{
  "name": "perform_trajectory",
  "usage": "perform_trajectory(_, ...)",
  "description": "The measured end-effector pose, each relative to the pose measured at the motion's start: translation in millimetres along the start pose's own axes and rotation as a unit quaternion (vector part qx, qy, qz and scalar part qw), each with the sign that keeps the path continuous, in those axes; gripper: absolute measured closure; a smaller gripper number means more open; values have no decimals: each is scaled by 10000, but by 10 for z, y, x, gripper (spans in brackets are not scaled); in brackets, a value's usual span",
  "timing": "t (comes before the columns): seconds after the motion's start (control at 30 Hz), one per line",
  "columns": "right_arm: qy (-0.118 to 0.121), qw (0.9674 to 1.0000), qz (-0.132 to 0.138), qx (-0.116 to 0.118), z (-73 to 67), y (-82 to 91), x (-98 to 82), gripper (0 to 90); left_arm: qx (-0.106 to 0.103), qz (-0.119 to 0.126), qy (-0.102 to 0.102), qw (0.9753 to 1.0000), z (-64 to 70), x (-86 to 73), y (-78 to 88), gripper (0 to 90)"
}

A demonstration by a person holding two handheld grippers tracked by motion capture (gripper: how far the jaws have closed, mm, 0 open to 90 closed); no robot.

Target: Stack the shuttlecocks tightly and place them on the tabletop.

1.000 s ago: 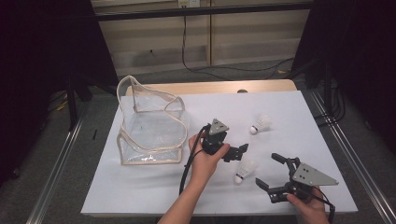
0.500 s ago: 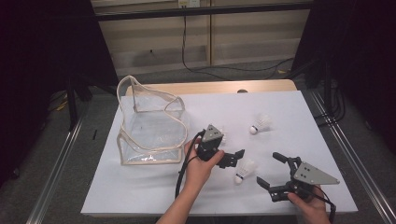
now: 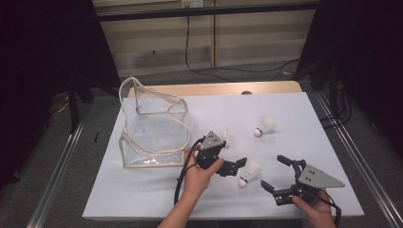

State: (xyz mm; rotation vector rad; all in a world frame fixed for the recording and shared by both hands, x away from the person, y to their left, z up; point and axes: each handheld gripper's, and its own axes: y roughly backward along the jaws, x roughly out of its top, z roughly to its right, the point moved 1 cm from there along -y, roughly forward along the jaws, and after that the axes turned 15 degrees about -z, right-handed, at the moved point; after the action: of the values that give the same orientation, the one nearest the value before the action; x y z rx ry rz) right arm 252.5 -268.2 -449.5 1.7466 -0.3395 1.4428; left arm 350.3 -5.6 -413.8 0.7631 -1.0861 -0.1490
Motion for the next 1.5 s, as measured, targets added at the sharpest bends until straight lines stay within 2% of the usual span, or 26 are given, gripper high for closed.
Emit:
perform_trajectory(0.1,16,10000,-1,9,-2,-5,0,7,-109,-25,26,9999,-3,-26,14,40)
perform_trajectory(0.2,12,10000,-5,13,0,-11,-1,6,-124,9,32,9999,-7,-45,40,41)
perform_trajectory(0.3,10,10000,-8,5,-7,-7,0,6,-162,24,-93,9998,7,-64,73,42)
perform_trajectory(0.4,19,10000,-14,-5,-6,-11,-1,6,-216,34,-82,9997,5,-96,95,42)
perform_trajectory(0.57,41,10000,-22,-11,-7,-16,-1,6,-182,67,-108,9998,-19,-142,141,43)
perform_trajectory(0.9,48,10000,-17,-17,-7,-11,4,7,-243,108,-159,9995,-69,-245,228,42)
perform_trajectory(0.97,26,10000,-8,-16,-7,-5,4,6,-273,117,-223,9993,-81,-266,244,42)
perform_trajectory(1.27,18,10000,-40,-16,9,-10,-2,7,-486,239,-192,9983,-133,-348,349,40)
perform_trajectory(1.5,-13,10000,-39,-33,20,-5,-5,6,-423,297,-189,9985,-191,-409,431,39)
